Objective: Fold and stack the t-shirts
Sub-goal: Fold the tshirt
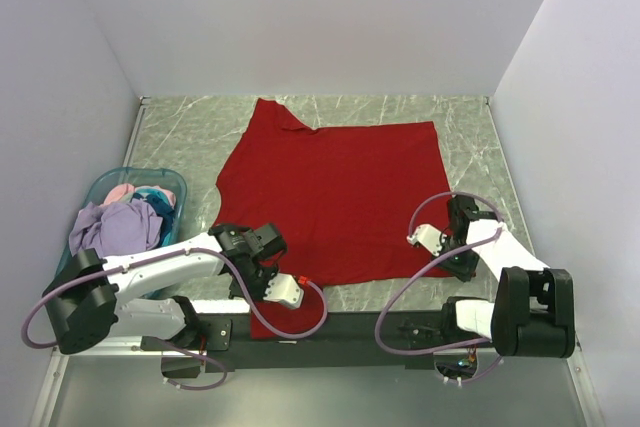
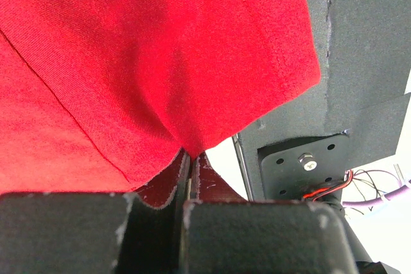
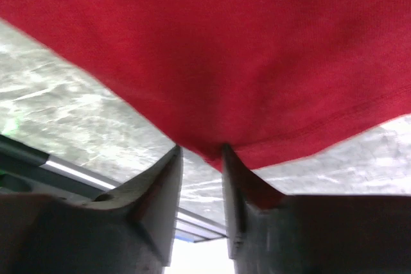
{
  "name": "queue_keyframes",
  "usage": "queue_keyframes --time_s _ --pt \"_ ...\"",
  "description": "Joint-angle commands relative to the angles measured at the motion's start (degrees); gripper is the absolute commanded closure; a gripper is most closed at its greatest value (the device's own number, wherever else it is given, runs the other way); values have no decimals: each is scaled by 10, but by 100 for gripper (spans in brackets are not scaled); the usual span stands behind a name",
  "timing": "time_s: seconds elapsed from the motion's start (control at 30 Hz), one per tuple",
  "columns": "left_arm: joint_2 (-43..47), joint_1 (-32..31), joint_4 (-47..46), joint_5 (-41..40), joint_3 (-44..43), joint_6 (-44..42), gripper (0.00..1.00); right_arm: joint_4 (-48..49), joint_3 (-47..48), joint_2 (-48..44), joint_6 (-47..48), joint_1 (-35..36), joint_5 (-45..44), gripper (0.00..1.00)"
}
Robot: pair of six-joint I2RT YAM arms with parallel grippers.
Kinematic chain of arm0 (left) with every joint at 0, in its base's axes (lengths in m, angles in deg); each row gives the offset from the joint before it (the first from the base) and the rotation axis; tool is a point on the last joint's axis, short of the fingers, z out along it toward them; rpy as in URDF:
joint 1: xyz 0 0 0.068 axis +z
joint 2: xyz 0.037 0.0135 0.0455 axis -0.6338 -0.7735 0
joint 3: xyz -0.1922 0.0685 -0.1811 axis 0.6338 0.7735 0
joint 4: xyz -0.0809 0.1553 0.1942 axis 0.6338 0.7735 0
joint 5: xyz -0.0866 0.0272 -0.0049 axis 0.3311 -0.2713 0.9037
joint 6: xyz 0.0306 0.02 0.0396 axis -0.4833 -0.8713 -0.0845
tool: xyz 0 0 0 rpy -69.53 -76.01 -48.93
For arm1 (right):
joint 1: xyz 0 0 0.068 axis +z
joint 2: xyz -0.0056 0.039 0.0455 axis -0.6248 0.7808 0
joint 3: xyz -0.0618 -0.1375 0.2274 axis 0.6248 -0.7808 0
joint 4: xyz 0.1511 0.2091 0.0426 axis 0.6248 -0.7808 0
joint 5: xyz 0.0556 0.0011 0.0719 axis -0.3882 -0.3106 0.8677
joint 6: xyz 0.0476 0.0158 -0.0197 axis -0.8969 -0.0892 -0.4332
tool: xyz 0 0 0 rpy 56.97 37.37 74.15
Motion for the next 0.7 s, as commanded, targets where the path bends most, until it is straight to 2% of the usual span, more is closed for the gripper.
queue_keyframes --time_s 0.0,0.07,0.1,0.17,0.37,0.67 --pt "14 -2 7 21 -12 -4 100 64 -22 11 4 6 -21 65" --pt "18 -3 7 23 -13 -1 100 74 -22 14 4 5 -18 74" --pt "19 -2 7 23 -13 -1 100 74 -21 15 -3 5 -18 89" --pt "26 -2 10 25 -16 6 99 60 -7 7 -6 5 -10 99" --pt "48 3 32 33 -47 28 100 -23 62 -39 -10 5 18 100" --pt "81 49 69 27 -100 49 100 -47 80 -71 0 5 14 100"
